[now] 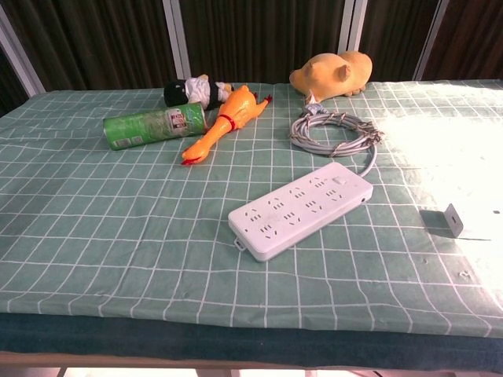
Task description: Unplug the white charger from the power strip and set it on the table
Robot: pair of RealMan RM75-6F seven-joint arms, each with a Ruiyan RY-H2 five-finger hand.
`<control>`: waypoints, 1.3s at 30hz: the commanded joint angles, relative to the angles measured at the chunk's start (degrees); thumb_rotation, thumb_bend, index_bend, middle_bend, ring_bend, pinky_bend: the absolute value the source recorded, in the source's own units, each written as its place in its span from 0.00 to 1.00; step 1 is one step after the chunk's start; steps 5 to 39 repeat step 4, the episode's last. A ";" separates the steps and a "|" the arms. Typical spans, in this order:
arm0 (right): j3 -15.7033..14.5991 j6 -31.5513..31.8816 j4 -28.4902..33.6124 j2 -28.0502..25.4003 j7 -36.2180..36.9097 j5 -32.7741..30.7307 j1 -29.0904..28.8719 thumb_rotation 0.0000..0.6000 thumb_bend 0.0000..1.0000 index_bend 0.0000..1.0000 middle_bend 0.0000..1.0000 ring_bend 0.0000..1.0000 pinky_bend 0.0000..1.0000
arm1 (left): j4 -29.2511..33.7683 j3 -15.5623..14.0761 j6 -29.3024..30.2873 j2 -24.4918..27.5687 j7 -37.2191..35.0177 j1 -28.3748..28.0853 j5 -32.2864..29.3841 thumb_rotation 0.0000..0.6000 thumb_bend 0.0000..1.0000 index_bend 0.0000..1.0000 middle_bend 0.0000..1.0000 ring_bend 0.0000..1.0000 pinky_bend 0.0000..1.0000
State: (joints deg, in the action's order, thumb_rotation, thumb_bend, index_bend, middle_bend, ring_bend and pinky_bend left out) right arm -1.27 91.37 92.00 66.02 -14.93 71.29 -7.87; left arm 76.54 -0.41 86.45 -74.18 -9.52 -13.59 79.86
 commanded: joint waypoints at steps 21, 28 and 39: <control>1.43 -3.06 -0.70 -1.04 2.56 0.52 0.83 1.00 0.24 0.00 0.00 0.00 0.07 | 1.21 -0.48 -1.08 1.86 0.95 0.97 2.85 1.00 0.59 0.00 0.00 0.00 0.05; 1.43 -3.06 -0.70 -1.04 2.56 0.52 0.83 1.00 0.24 0.00 0.00 0.00 0.07 | 1.21 -0.48 -1.08 1.86 0.95 0.97 2.85 1.00 0.59 0.00 0.00 0.00 0.05; 1.43 -3.06 -0.70 -1.04 2.56 0.52 0.83 1.00 0.24 0.00 0.00 0.00 0.07 | 1.21 -0.48 -1.08 1.86 0.95 0.97 2.85 1.00 0.59 0.00 0.00 0.00 0.05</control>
